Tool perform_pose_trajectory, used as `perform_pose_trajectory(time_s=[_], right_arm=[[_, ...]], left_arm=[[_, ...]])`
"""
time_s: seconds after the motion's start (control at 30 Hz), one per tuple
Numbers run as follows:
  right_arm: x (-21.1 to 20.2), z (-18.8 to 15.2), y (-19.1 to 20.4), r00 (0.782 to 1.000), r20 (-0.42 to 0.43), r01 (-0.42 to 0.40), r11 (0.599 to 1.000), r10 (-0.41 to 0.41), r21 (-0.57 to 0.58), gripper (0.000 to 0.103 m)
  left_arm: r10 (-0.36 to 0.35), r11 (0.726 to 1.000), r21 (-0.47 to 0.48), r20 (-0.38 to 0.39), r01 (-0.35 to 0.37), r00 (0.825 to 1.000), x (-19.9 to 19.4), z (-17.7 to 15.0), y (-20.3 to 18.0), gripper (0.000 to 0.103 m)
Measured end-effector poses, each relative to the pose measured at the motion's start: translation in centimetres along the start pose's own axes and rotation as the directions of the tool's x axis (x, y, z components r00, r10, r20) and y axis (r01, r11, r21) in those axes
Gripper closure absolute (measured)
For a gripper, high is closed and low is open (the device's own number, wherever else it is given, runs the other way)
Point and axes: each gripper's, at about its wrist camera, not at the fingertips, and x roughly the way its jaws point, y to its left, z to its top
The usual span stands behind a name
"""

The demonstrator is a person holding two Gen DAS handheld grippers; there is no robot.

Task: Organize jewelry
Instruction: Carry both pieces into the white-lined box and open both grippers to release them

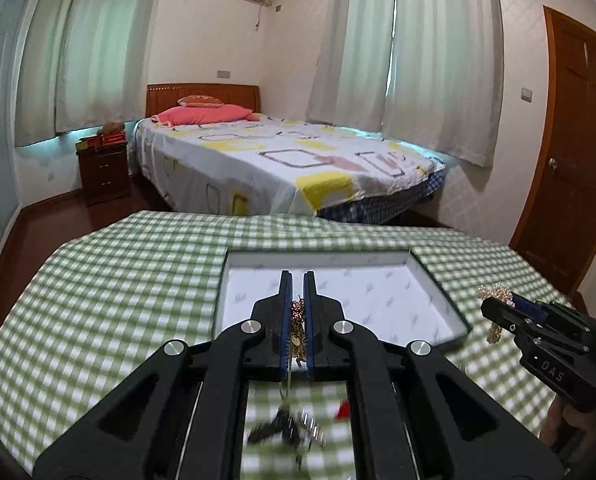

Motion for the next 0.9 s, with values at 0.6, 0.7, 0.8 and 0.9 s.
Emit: perform_pose_trajectory(time_s=[0.6, 0.7, 0.8, 0.9], right_arm=[[11.7, -1.2, -4.7, 0.973, -0.230, 0.032, 0.997, -0.016, 0.065, 0.079], [12.7, -1.5, -4.7, 0.957, -0.289, 0.046, 0.998, -0.031, 0.045, 0.079], [13.3, -1.8, -4.8, 0.945, -0.324, 0.051, 0.997, -0.032, 0.051, 0.079], [13.7, -2.1, -4.8, 0.936, -0.351, 0.052, 0.997, -0.030, 0.052, 0.079]], left_arm=[[0.011, 1.000, -0.016, -0.273, -0.016, 0.962, 16.2, -3.4, 1.4, 0.097], [0.010, 1.000, -0.022, -0.314, -0.017, 0.950, 17.0, -4.3, 1.5, 0.097], [0.010, 0.999, -0.029, -0.343, -0.021, 0.939, 17.7, -4.9, 1.8, 0.097], [0.005, 0.999, -0.042, -0.372, -0.022, 0.928, 18.2, -5.5, 1.9, 0.097]])
